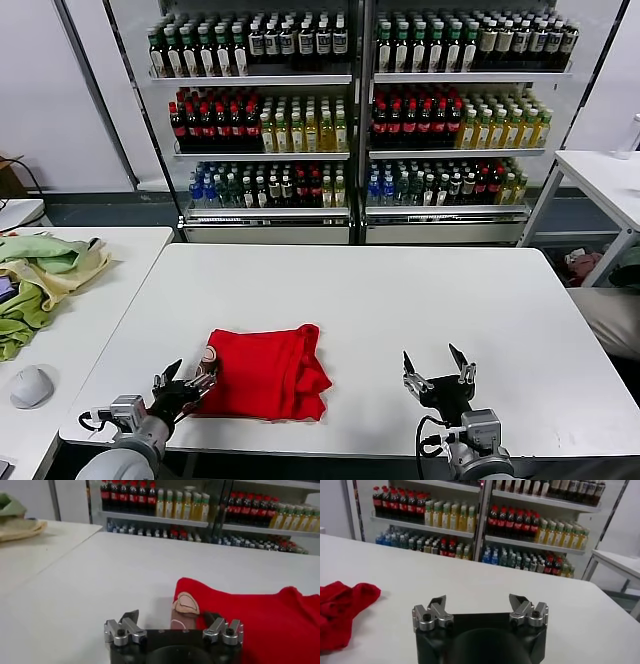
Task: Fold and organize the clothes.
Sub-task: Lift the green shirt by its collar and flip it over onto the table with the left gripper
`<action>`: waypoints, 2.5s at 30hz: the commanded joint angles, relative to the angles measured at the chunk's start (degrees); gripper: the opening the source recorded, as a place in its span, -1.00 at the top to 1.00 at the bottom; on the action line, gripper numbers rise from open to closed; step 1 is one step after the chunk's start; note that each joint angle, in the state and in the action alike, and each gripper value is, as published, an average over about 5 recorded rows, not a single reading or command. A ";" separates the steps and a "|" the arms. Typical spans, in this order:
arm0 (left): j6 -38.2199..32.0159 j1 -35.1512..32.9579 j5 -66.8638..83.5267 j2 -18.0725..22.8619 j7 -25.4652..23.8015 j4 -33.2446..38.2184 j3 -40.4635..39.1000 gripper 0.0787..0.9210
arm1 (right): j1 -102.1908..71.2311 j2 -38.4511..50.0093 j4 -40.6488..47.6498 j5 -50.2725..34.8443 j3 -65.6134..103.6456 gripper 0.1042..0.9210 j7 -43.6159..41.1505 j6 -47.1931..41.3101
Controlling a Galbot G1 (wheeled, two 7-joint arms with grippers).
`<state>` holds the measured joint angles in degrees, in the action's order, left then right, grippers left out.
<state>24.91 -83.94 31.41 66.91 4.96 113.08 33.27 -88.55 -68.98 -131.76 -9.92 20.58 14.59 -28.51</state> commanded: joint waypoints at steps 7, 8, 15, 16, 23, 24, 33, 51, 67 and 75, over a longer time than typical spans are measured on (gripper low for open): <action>-0.17 0.10 3.71 0.27 -2.63 -1.63 0.16 -0.35 | -0.03 0.23 0.52 0.74 -0.11 -0.76 -0.37 0.17; -0.18 0.07 3.80 0.35 -2.63 -1.64 -0.02 -0.26 | -0.05 0.26 0.41 0.78 -0.07 -0.76 -0.38 0.14; -0.14 0.52 3.66 0.84 -2.54 -2.45 -0.89 0.21 | -0.39 0.31 -0.43 0.80 0.02 -0.76 -0.42 -0.02; -0.29 0.53 3.63 0.82 -2.56 -2.42 -0.91 0.27 | -0.42 0.30 -0.45 0.80 0.04 -0.76 -0.42 0.00; -5.52 -1.96 3.77 0.22 -1.35 4.16 0.95 0.74 | -0.55 0.26 -0.94 0.79 0.32 -0.76 -0.47 0.01; -4.83 -2.50 4.55 -0.28 -0.62 6.60 2.38 0.78 | -0.54 0.32 -1.04 0.77 0.40 -0.76 -0.49 0.00; 7.60 -3.75 22.20 -5.60 8.74 20.96 22.04 0.84 | 0.23 0.35 -0.88 0.60 0.44 -0.76 -0.61 -0.04; 2.98 1.82 -12.05 14.71 11.57 13.97 -32.04 0.84 | 0.50 -0.56 -0.09 0.92 1.04 -0.76 -0.64 0.21; -8.13 13.27 -23.91 26.70 21.95 -2.57 -33.13 0.84 | 2.23 -0.53 0.58 1.22 -0.51 -0.76 -0.70 -0.22; -0.37 14.14 -32.41 17.22 15.81 7.75 -25.82 0.84 | 2.36 -0.55 -0.02 1.13 -0.18 -0.76 -0.75 -0.22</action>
<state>20.46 -73.19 12.25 88.50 23.10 116.19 5.76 -86.56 -69.50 -131.39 -8.72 20.42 13.85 -28.68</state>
